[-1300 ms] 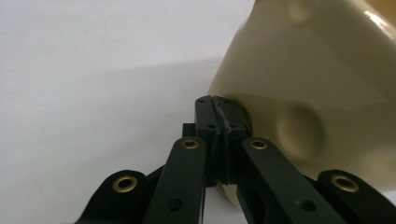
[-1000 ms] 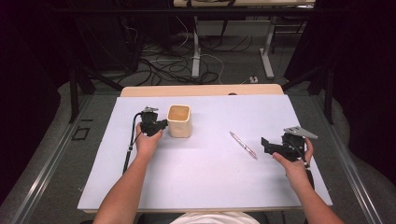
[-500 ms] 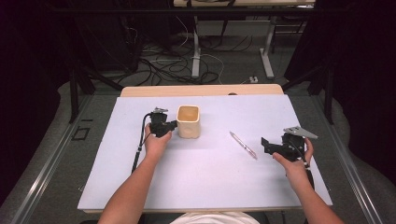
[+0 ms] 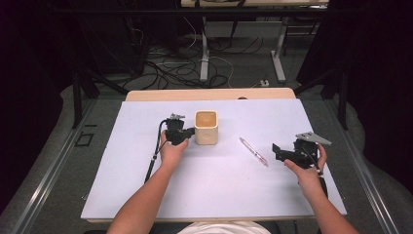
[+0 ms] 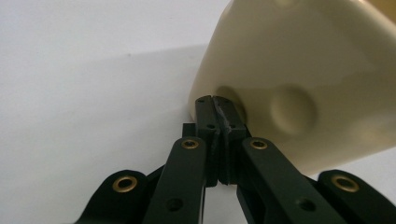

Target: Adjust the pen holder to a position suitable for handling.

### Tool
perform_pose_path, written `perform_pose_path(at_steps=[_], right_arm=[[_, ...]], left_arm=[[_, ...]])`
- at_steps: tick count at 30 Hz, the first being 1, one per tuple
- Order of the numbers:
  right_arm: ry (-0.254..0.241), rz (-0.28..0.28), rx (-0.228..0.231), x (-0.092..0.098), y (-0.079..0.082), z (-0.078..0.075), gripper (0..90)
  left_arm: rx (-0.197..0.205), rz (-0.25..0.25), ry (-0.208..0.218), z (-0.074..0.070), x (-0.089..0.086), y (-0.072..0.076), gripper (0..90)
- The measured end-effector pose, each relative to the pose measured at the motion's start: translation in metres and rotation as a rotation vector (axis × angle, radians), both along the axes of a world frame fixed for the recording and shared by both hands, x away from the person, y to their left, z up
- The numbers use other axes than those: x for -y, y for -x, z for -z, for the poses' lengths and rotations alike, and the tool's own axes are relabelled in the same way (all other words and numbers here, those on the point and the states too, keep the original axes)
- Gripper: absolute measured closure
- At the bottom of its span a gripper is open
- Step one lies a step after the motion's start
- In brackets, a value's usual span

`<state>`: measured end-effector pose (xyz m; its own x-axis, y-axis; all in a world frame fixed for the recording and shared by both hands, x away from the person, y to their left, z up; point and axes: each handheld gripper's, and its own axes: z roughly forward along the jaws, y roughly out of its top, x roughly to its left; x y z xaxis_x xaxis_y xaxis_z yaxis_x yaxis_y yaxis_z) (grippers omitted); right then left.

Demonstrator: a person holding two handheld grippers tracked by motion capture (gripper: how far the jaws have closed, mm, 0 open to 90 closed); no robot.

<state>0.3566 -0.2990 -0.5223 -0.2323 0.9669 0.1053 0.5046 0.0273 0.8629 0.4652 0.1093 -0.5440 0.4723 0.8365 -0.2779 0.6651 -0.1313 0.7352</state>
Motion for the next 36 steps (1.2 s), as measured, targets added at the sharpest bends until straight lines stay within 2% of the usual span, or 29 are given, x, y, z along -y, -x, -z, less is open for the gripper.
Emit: perform_pose_path(at_steps=[16, 23, 31, 36], right_arm=[[0.004, 0.001, -0.003, 0.0, 0.0, 0.0, 1.5], [0.003, -0.001, 0.001, 0.0, 0.0, 0.0, 1.6], [0.006, -0.003, 0.006, 0.0, 0.001, -0.001, 1.7], [0.006, -0.003, 0.002, -0.001, 0.001, -0.001, 1.7]], left_arm=[[0.002, 0.015, 0.022, 0.002, 0.015, 0.002, 90.0], [0.003, 0.02, 0.013, 0.001, 0.015, 0.002, 89.9], [0.023, -0.011, 0.008, -0.007, 0.005, 0.004, 82.9], [0.035, -0.02, 0.008, -0.014, 0.002, 0.007, 74.6]])
